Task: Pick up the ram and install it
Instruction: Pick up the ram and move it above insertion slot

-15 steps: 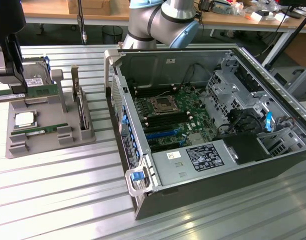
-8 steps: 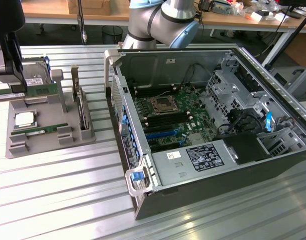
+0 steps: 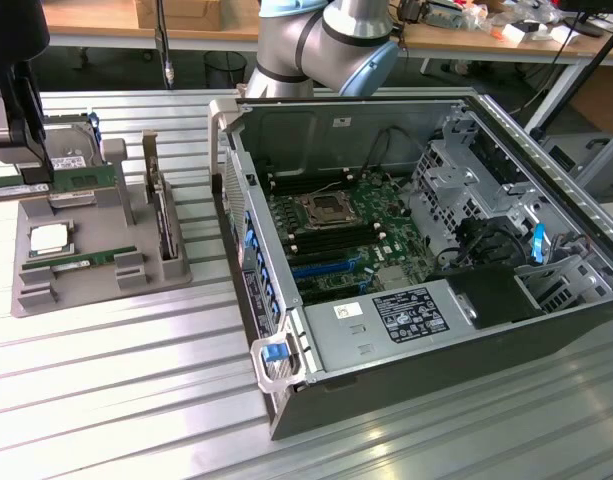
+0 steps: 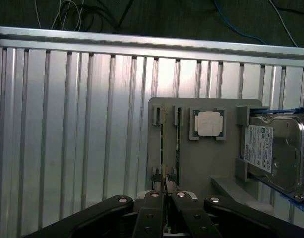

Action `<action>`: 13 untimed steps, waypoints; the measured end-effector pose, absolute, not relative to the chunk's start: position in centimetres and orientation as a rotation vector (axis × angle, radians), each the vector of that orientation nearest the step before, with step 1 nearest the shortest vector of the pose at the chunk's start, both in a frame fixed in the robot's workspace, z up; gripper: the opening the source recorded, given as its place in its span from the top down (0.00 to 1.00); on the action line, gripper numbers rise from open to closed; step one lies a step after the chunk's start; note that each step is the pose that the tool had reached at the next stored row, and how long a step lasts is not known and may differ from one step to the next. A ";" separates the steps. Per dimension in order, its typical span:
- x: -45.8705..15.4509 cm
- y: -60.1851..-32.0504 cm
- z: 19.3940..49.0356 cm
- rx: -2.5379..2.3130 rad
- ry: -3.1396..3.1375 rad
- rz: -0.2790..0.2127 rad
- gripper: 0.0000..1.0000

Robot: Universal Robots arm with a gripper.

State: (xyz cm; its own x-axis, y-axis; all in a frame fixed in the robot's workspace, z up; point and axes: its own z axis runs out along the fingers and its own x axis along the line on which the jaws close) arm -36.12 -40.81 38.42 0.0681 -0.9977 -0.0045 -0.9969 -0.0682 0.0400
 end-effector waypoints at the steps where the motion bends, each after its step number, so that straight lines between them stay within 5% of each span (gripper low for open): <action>1: -36.1 -40.8 38.5 2.276 -2.126 -0.048 0.88; 13: -36.1 -40.8 38.8 2.277 -2.126 -0.048 0.88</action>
State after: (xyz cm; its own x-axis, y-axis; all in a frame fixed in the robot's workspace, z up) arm -36.12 -40.81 38.81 0.0681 -0.9977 -0.0044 -0.9969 -0.0682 0.0400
